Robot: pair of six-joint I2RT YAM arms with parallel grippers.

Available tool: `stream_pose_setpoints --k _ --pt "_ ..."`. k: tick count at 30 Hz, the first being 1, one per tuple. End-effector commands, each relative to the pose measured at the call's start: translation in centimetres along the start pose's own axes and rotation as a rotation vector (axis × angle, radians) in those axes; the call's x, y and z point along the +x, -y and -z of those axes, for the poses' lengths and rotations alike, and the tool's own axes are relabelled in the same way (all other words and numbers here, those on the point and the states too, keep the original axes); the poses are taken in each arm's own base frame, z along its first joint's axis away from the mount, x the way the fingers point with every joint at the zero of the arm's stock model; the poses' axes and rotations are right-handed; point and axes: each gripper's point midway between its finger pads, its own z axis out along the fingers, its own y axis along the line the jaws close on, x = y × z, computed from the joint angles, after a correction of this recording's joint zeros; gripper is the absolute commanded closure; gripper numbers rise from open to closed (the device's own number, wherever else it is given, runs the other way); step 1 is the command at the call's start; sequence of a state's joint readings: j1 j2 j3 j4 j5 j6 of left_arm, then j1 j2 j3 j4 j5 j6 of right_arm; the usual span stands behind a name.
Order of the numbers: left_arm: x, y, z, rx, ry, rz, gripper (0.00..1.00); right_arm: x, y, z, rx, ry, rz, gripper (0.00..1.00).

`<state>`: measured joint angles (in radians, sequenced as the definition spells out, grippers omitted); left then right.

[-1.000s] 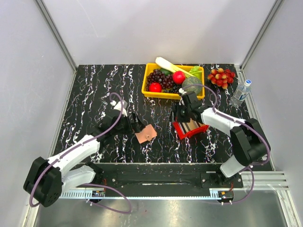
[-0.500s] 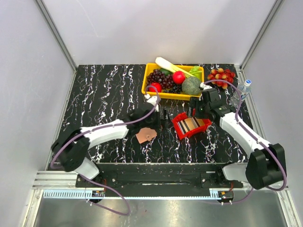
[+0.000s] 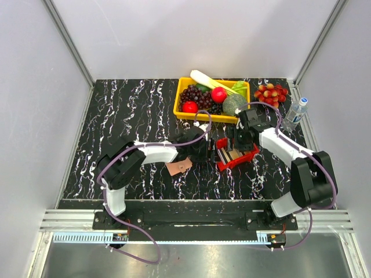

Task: Put the credit cards into the card holder
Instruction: Move the storage box to the center of the board, then pick up the credit card from the storage box.

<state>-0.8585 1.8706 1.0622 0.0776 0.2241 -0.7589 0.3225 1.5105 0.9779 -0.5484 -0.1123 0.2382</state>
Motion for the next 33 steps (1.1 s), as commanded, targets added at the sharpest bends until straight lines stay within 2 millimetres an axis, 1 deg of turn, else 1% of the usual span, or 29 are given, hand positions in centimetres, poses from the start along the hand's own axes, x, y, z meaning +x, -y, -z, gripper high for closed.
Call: stream_pose_setpoints --k 1,4,6,9,13,15,18,19,23,28,33 --pt "-1.4 2.6 -0.3 0.093 0.016 -0.004 0.35 -1.2 -0.9 0.2 -0.031 0.009 0.048 0.30" --pt "-1.3 2.5 -0.8 0.090 0.001 -0.007 0.41 -1.2 -0.6 -0.6 -0.020 -0.005 0.056 0.30" --pt "-1.2 2.6 -1.0 0.098 -0.013 -0.009 0.51 -0.8 -0.7 -1.3 -0.034 -0.031 0.063 0.30" --pt "-1.2 2.7 -1.2 0.102 -0.016 -0.010 0.61 -0.4 -0.6 -2.2 -0.028 -0.058 0.051 0.30" --pt "-1.8 2.8 -1.2 0.108 -0.010 -0.011 0.68 0.4 0.0 -3.4 -0.005 -0.094 0.045 0.30" --pt "-2.0 2.7 -1.4 0.106 -0.011 -0.009 0.70 0.5 -0.2 -3.6 -0.009 -0.099 0.044 0.31" --pt "-2.3 2.6 -1.4 0.105 -0.010 -0.006 0.72 0.4 -0.4 -3.4 -0.012 -0.088 0.038 0.39" --pt "-2.3 2.6 -1.5 0.107 -0.010 -0.005 0.72 0.2 -0.4 -3.2 -0.011 -0.077 0.037 0.39" --pt "-2.8 2.6 -1.3 0.107 -0.004 -0.005 0.73 -0.6 -0.5 -2.0 -0.011 -0.032 0.049 0.39" --pt "-3.1 2.9 -1.2 0.117 -0.005 -0.010 0.73 -1.2 -1.8 -1.0 -0.077 -0.010 0.054 0.35" --pt "-3.4 3.2 -1.2 0.130 -0.003 -0.012 0.74 -0.7 -2.2 -1.4 -0.102 -0.037 0.045 0.35"
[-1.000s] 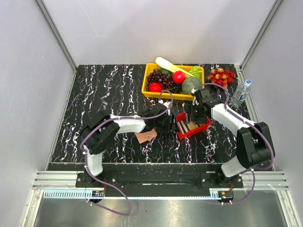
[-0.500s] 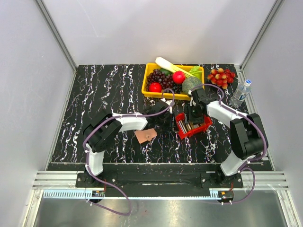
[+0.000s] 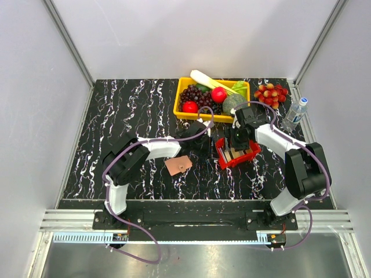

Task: Put the credit cards into the card holder
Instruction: Pick up the credit card from the storage box.

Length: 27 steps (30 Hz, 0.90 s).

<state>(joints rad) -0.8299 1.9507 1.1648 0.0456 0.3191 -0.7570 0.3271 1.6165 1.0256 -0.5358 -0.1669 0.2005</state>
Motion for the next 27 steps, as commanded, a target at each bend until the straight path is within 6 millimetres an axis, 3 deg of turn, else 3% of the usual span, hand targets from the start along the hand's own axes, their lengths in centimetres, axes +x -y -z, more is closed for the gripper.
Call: stream_pose_setpoints --k 1,9,13,17,27 --pt "-2.5 2.7 0.2 0.084 0.052 -0.037 0.74 -0.6 -1.4 0.5 -0.054 0.020 0.008 0.35" --pt "-2.5 2.7 0.2 0.084 0.050 -0.040 0.76 -1.1 1.8 0.5 0.126 0.073 -0.029 0.30" --pt "-2.4 2.7 0.1 0.087 0.046 -0.039 0.77 -0.3 2.5 -0.8 0.155 0.030 -0.032 0.30" --pt "-2.5 2.7 0.1 0.089 0.047 -0.037 0.77 0.3 2.4 -1.6 0.138 0.007 -0.042 0.33" --pt "-2.5 3.0 0.0 0.100 0.040 -0.039 0.78 -0.1 2.3 -1.3 0.140 0.020 -0.045 0.39"
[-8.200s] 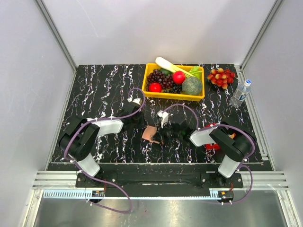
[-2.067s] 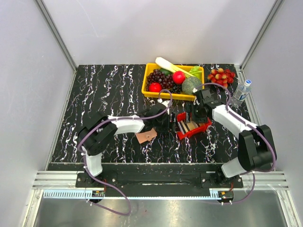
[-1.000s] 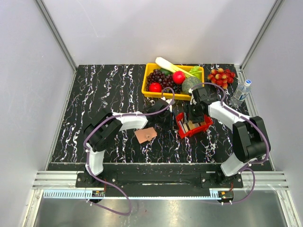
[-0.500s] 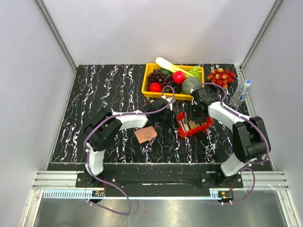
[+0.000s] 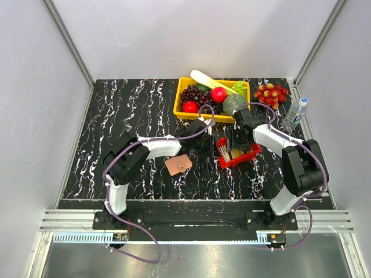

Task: Put the credit cards into the card holder
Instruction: Pick up the credit card from the storage box.

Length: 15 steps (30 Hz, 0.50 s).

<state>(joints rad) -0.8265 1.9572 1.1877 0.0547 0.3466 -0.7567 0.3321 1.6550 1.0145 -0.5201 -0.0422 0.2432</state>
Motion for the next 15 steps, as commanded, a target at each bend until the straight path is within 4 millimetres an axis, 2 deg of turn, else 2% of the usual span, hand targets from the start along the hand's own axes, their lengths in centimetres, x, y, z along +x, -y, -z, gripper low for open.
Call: stream_pose_setpoints --k 1,6,8,15 --pt "-1.9 2.1 -0.1 0.066 0.037 -0.033 0.78 -0.5 -0.1 0.2 0.002 0.026 -0.001 0.39" --pt "-1.9 2.0 -0.1 0.068 0.034 -0.032 0.78 -1.4 -0.9 1.5 -0.036 0.065 0.008 0.43" --pt "-1.9 2.1 -0.1 0.070 0.032 -0.032 0.78 -1.3 -1.3 1.7 -0.062 0.062 0.014 0.50" --pt "-2.0 2.2 -0.1 0.073 0.033 -0.033 0.79 -1.7 -1.4 2.2 -0.063 0.081 0.010 0.56"
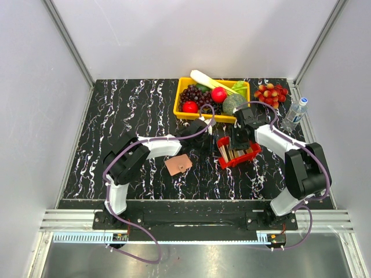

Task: Put the credit cards into the card holder
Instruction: Pick up the credit card from the storage box.

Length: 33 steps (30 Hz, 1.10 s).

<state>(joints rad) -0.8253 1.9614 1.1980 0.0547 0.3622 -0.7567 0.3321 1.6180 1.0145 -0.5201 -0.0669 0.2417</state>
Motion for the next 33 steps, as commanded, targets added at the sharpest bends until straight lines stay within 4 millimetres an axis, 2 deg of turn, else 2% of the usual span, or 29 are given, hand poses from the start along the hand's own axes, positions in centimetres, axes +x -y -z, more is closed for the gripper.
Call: stream_pose_setpoints --k 1,5,10,12,13,16,22,24,25,28,31,33 --pt "-1.9 1.8 -0.1 0.059 0.038 -0.033 0.78 -1.2 -0.6 1.2 -0.022 0.056 0.008 0.68" --pt "-1.9 1.8 -0.1 0.060 0.038 -0.032 0.79 -1.3 -0.2 1.1 0.004 0.060 0.001 0.87" --pt "-1.9 1.7 -0.1 0.060 0.038 -0.030 0.79 -1.8 -0.2 1.3 0.010 0.070 0.000 0.93" --pt "-2.0 1.8 -0.1 0.061 0.039 -0.030 0.79 -2.1 -0.3 1.6 0.007 0.083 0.002 1.00" --pt "-2.0 1.7 0.0 0.061 0.040 -0.030 0.79 -2.3 -0.4 1.8 0.005 0.090 0.002 1.00" --pt "-2.0 1.6 -0.1 0.060 0.037 -0.028 0.79 -3.6 0.4 3.4 0.058 0.157 -0.005 1.00" --pt "-2.4 1.8 0.3 0.059 0.052 -0.030 0.78 -6.2 1.4 8.2 0.143 0.302 0.003 1.00" --pt "-2.7 1.8 0.5 0.055 0.063 -0.030 0.69 -6.5 1.4 9.2 0.150 0.317 0.007 1.00" --pt "-2.8 1.8 0.6 0.052 0.069 -0.032 0.68 -6.6 1.4 9.6 0.148 0.322 0.007 1.00" --pt "-3.4 2.0 1.3 0.048 0.099 -0.034 0.48 -6.9 0.5 10.5 0.112 0.328 -0.019 1.00" --pt "-4.0 2.2 2.3 0.047 0.131 -0.037 0.33 -7.2 -1.1 11.3 0.030 0.343 -0.099 1.00" --pt "-4.5 2.5 3.3 0.049 0.163 -0.042 0.26 -7.5 -2.6 11.8 -0.051 0.357 -0.164 1.00"
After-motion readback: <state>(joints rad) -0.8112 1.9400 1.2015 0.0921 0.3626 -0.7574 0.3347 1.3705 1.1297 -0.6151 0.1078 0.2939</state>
